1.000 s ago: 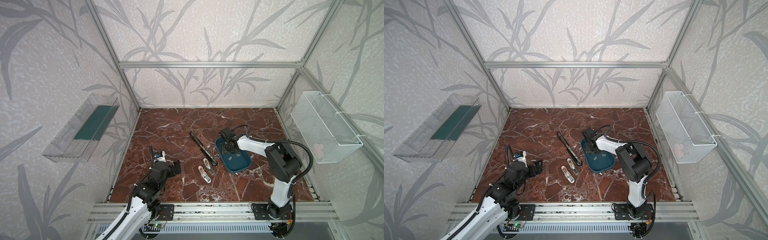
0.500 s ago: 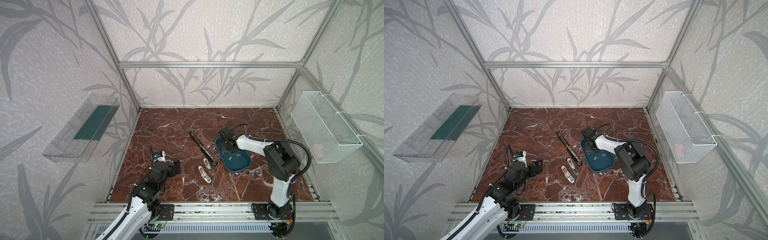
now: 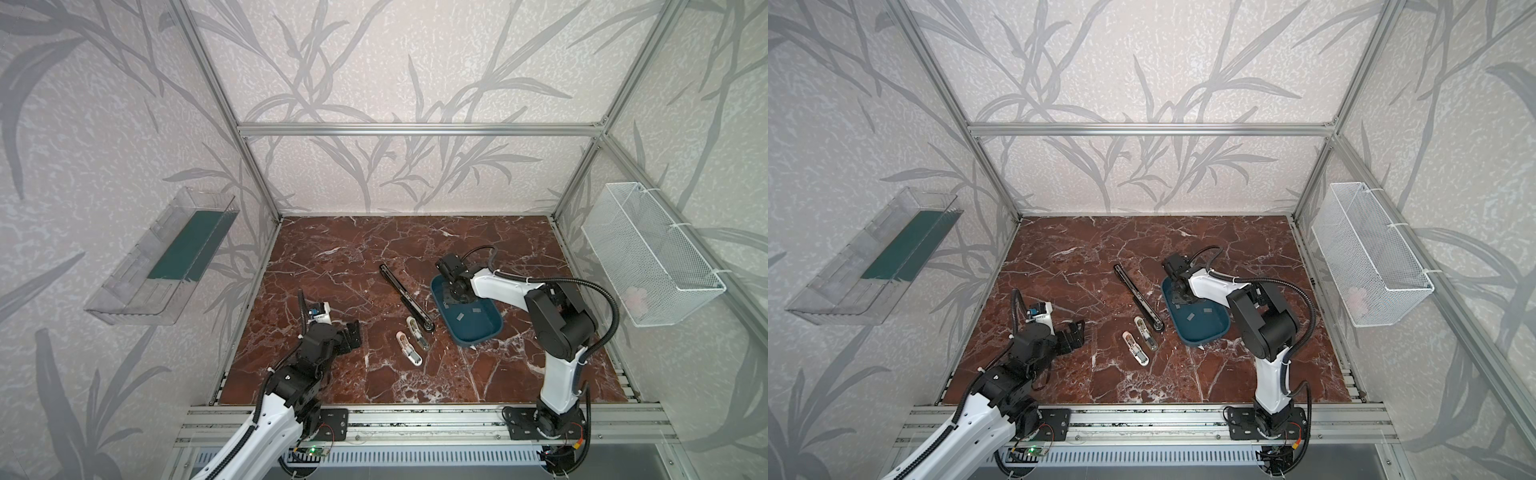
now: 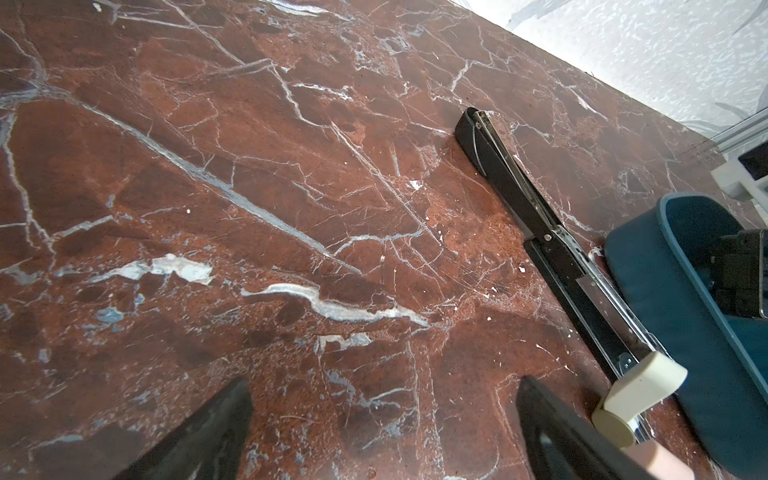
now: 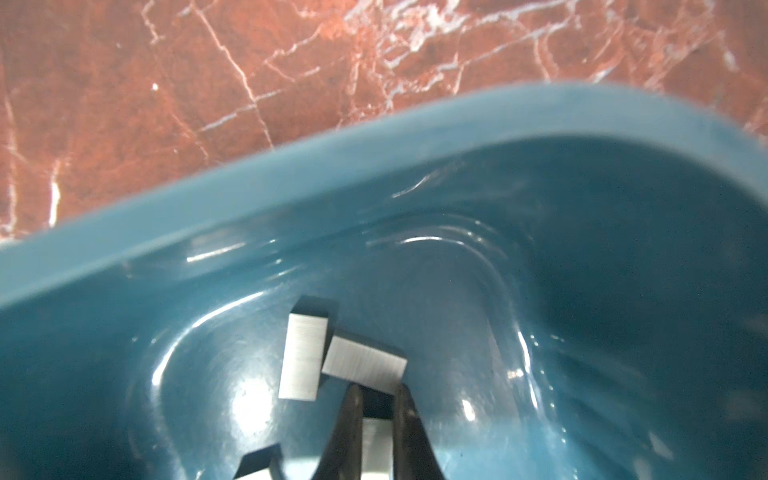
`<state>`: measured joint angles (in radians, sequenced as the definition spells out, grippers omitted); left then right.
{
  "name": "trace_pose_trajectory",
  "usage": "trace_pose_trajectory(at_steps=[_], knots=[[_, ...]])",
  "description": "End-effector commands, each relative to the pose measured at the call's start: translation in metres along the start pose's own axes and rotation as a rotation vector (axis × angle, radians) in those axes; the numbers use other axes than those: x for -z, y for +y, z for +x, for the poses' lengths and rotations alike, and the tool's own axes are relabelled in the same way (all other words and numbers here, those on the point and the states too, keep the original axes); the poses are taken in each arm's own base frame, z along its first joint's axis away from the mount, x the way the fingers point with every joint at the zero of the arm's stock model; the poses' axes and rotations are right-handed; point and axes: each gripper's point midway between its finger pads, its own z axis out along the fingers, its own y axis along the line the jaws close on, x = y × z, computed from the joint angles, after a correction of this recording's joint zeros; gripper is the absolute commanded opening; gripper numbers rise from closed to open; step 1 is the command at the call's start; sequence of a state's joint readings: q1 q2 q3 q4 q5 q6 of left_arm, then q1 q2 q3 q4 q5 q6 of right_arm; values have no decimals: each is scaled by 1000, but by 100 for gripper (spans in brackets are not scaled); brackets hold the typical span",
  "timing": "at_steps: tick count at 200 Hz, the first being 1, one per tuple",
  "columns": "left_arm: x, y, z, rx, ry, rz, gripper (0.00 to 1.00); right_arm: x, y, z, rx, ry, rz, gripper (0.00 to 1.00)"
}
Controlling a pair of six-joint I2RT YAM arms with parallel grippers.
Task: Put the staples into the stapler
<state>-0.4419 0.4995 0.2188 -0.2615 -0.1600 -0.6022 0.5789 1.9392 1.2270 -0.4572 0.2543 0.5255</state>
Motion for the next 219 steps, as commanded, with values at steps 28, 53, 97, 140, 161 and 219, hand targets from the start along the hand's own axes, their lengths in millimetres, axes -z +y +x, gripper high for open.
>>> trace_pose_trajectory(at_steps=[28, 53, 97, 140, 161, 219], knots=[[5, 0, -10, 13, -31, -11, 99, -4, -11, 41, 41, 122, 30, 9], [6, 0, -10, 14, -35, -4, 99, 2, -11, 38, 41, 104, 26, 9], [8, 1, -11, 16, -45, 0, 99, 20, 0, 26, 90, 27, -19, 9], [8, 1, -9, 16, -38, 0, 99, 37, 8, 23, 118, -53, -111, 9], [8, 0, -10, 15, -38, 3, 99, 52, 18, 19, 145, -124, -209, 10], [8, 0, -10, 15, -39, 6, 99, 62, 2, 18, 127, -160, -150, 22]])
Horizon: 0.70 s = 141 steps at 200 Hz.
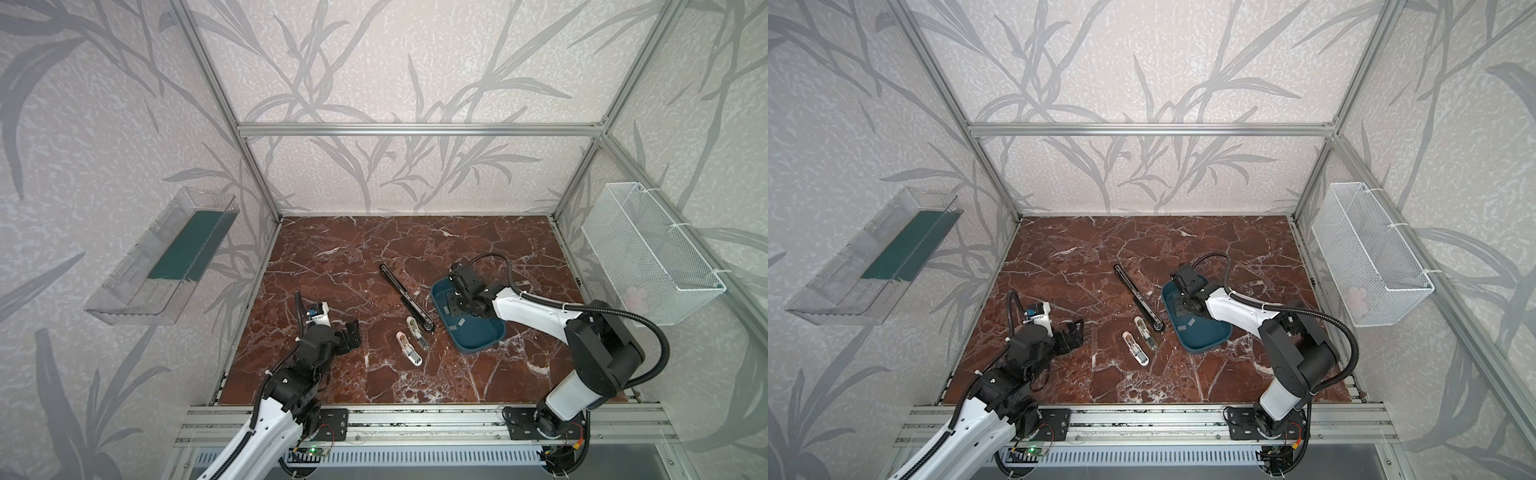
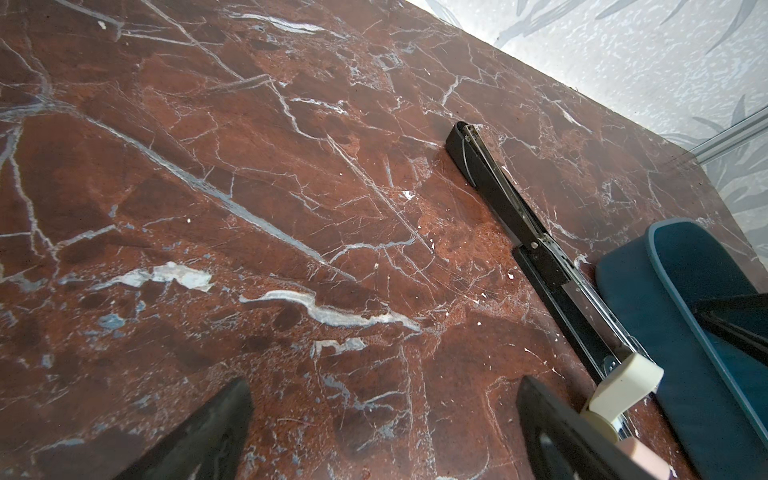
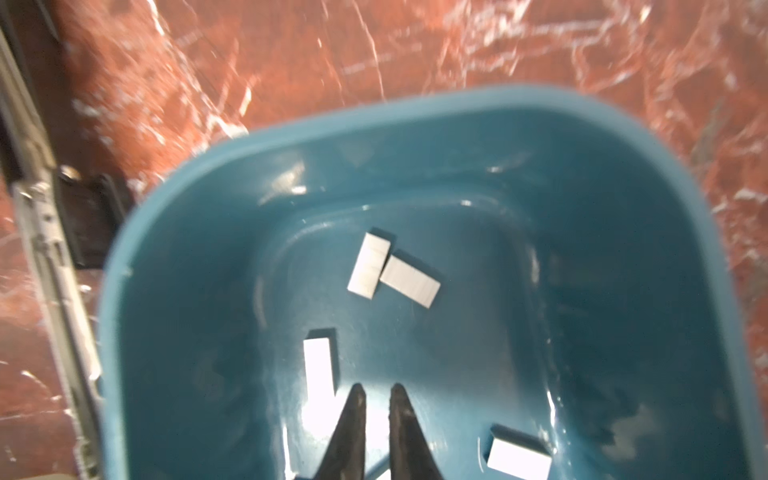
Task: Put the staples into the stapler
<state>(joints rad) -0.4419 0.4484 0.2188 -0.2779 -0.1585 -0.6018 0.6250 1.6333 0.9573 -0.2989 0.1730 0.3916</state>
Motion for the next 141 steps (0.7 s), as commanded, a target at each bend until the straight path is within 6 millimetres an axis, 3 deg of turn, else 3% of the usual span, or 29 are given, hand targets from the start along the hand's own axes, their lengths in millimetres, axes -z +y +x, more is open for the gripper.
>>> trace_pose_trajectory(at_steps=[1, 76, 112, 141], knots=[[2, 2, -5, 8, -13, -15, 99, 8, -6, -4, 0, -23, 30, 22], [-1, 4, -4, 4, 0, -36, 99, -12, 4, -24, 180, -35, -20, 37], [-2, 4, -4, 1, 5, -44, 99, -38, -3, -27, 185, 12, -65, 37], [-3, 5, -3, 1, 9, -49, 99, -47, -1, -29, 173, 38, -108, 38]])
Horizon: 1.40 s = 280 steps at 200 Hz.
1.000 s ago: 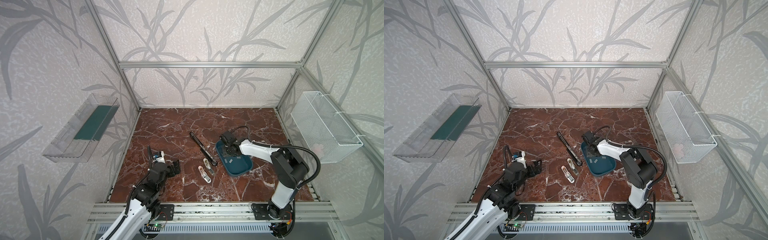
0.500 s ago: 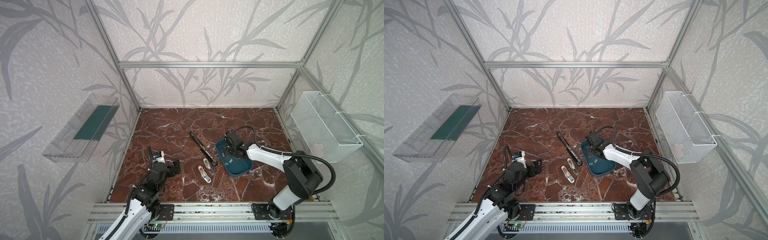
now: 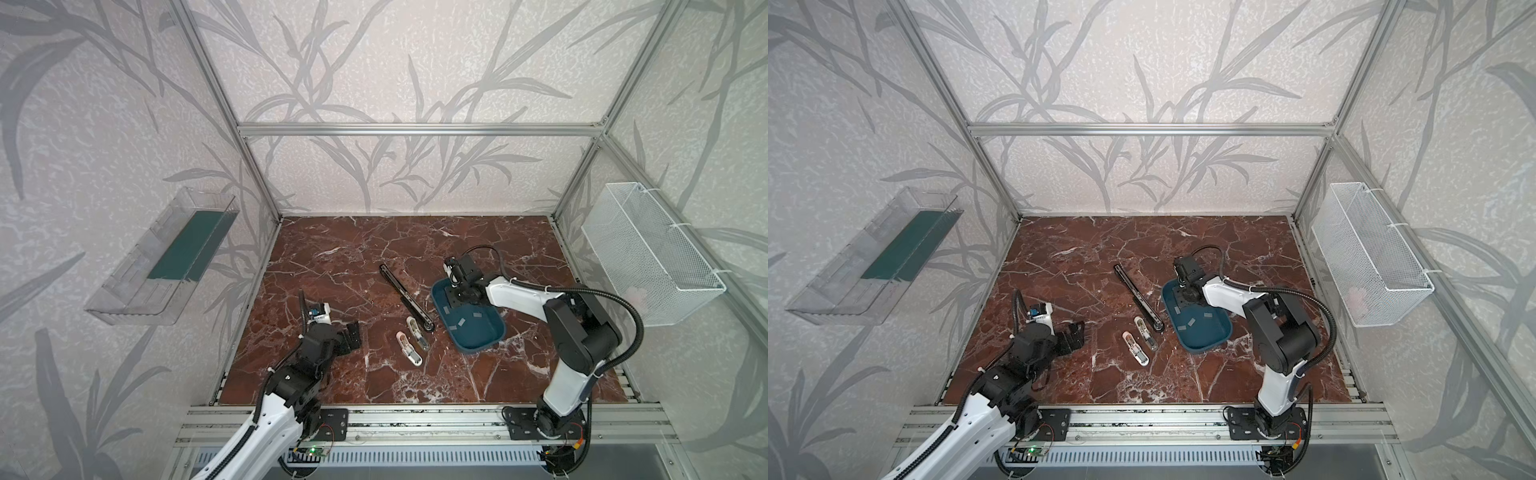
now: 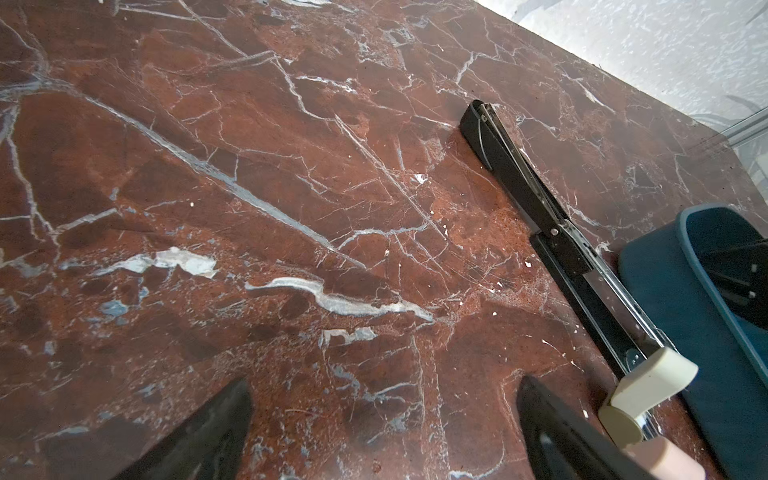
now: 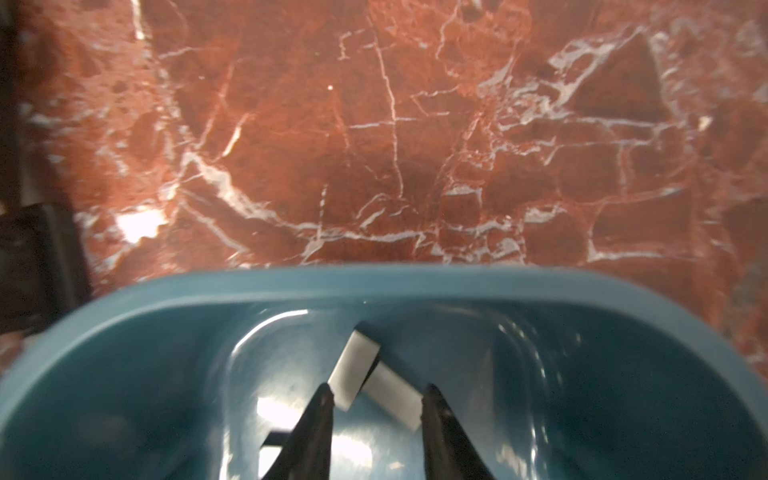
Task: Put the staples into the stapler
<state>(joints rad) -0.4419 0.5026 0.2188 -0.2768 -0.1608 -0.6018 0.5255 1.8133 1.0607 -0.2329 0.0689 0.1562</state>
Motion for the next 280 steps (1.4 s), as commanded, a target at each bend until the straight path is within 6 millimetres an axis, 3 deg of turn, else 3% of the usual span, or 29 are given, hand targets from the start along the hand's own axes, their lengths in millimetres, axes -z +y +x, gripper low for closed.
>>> trace_pose_trajectory(at_steps=[1, 47, 123, 181, 280], knots=[[3, 0, -12, 13, -31, -18, 99, -3, 7, -10, 24, -2, -59, 38], [3, 1, -13, 14, -36, -23, 99, -14, 11, 5, 15, 103, -73, 40], [3, 0, -13, 14, -37, -20, 99, 0, 13, 32, -1, 138, -88, 40], [3, 0, -13, 14, -35, -18, 99, 5, 11, 40, 14, 157, -49, 37], [3, -1, -12, 13, -34, -14, 99, 5, 2, 51, 74, 215, 109, 21]])
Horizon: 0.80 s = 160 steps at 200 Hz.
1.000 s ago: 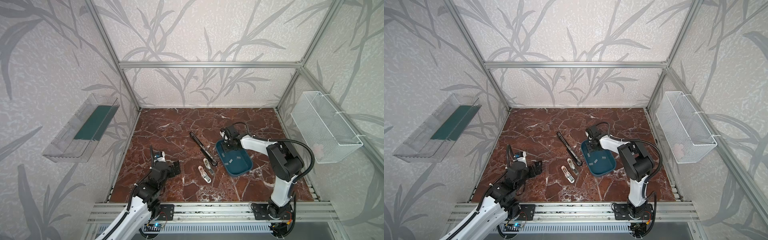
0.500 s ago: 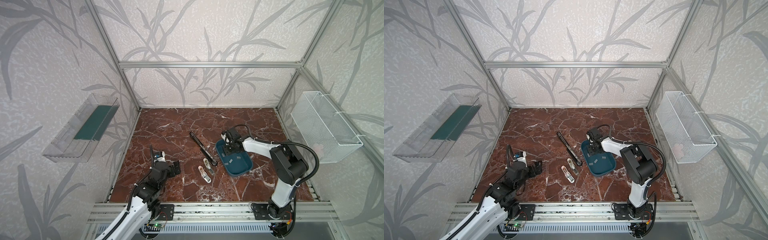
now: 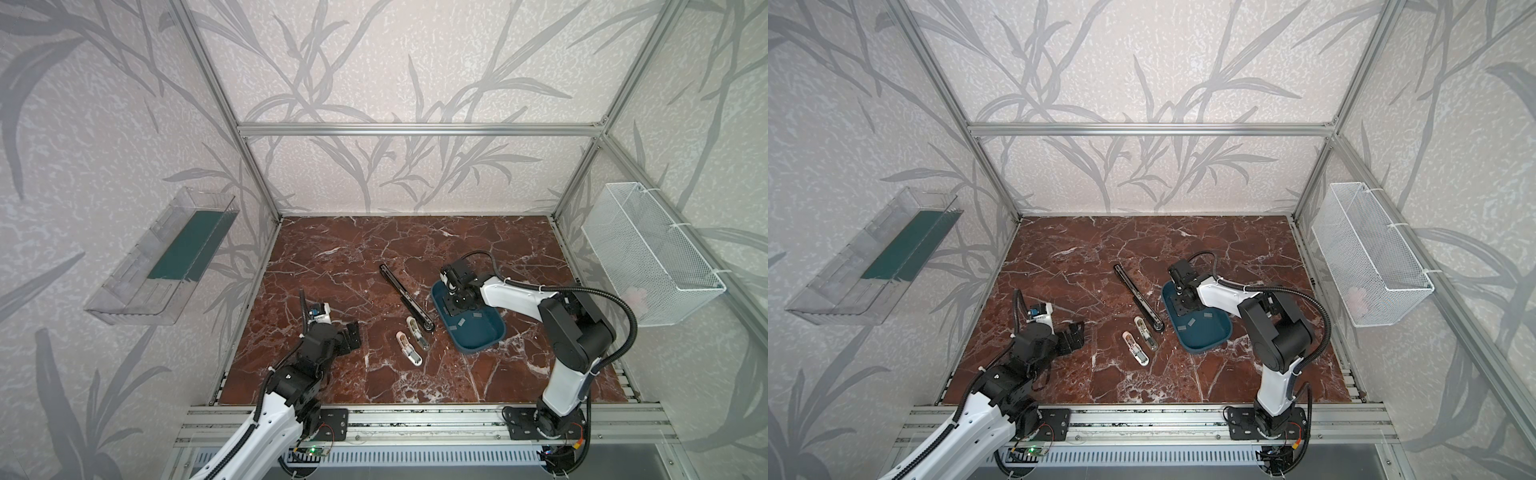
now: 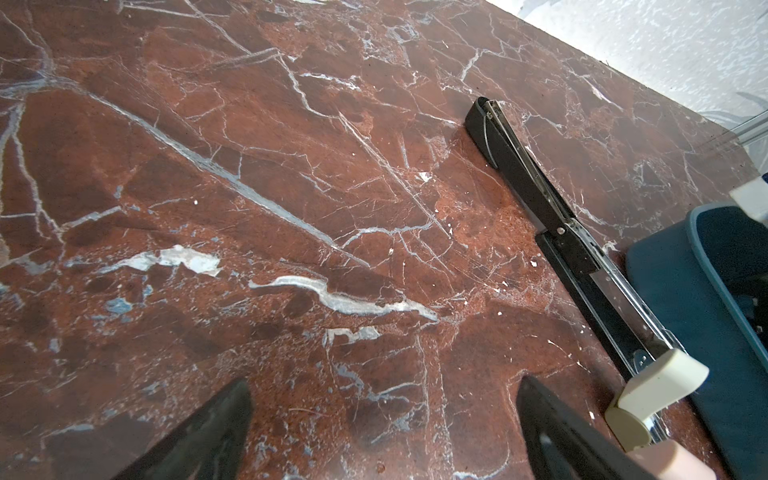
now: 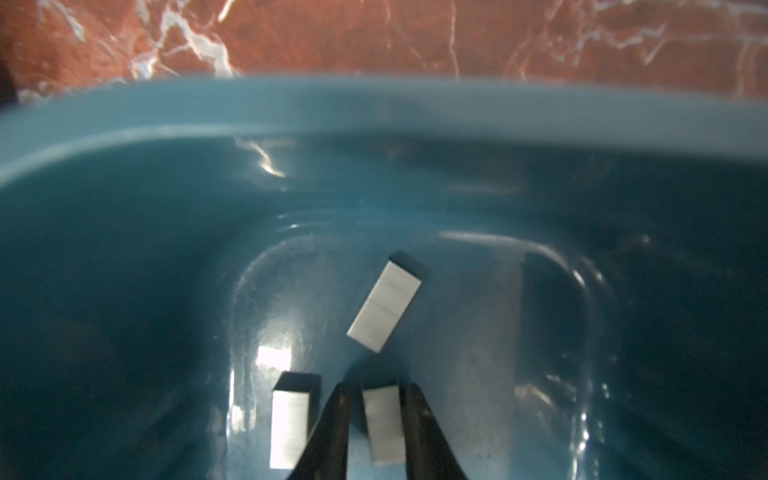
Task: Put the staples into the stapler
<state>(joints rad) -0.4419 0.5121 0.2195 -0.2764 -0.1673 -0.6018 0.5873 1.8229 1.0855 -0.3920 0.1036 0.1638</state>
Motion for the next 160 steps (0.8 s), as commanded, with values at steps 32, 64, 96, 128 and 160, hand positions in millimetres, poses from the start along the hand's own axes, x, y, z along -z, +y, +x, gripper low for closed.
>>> trace_pose_trajectory(at_steps=[32, 64, 96, 128, 160], knots=[[4, -2, -13, 16, -38, -3, 99, -5, -13, 23, 10, 100, 96, 20], [4, -2, -13, 16, -38, -4, 99, -10, -11, 26, 17, 124, 114, 20], [4, -2, -13, 16, -39, -3, 99, -14, -8, 27, 19, 135, 118, 21], [4, -2, -12, 16, -36, -2, 99, -18, -7, 28, 11, 147, 120, 21], [4, -2, -13, 16, -38, 0, 99, -20, -7, 30, 8, 156, 120, 21]])
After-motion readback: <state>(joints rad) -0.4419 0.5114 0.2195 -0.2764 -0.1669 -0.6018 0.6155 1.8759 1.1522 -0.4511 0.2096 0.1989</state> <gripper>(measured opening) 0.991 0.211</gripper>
